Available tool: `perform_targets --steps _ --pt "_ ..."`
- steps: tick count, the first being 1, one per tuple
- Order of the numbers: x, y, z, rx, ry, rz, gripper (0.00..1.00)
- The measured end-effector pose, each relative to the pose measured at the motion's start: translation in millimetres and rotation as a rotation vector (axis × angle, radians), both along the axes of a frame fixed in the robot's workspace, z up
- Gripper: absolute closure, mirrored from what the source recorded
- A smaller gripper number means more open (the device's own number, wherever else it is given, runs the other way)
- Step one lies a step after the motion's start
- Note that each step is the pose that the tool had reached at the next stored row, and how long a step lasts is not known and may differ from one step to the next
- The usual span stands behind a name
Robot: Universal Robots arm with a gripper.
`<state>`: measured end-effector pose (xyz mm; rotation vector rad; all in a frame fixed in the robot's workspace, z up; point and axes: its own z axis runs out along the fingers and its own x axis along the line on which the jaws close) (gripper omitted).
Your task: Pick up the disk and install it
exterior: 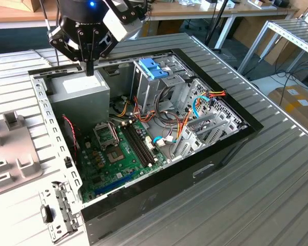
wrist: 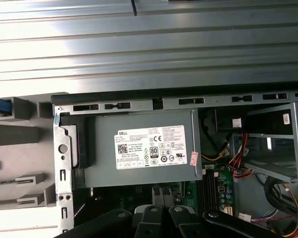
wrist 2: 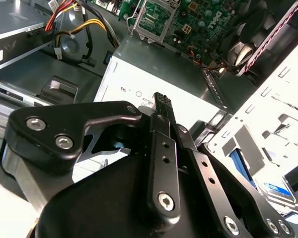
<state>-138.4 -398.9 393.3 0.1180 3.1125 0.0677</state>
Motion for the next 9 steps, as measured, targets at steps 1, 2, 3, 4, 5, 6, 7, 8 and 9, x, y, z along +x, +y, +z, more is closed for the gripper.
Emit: perform_targets --steps 1,2,3,4,5,6,7,8,9 --pt "-0.4 0.0 0.0 -0.0001 0.0000 0.000 0.89" --pt "-0.6 0.0 0.0 0.0000 0.0000 0.000 0.89" --pt "-1.1 0.0 0.0 0.0000 0.0000 0.000 0.89" --pt "-1.5 0.0 0.0 0.0000 0.0000 0.000 0.89" --pt "-1.7 0.0 0.0 0.0000 0.0000 0.000 0.89" --pt "-2.1 0.0 0.0 0.0000 0.0000 0.000 0.89" --pt "-2.4 0.0 0.0 0.0000 0.0000 0.000 0.89" --pt "-2.9 0.0 0.0 0.0000 0.0000 0.000 0.89" --pt "-3.6 0.0 0.0 0.0000 0.0000 0.000 0.89"
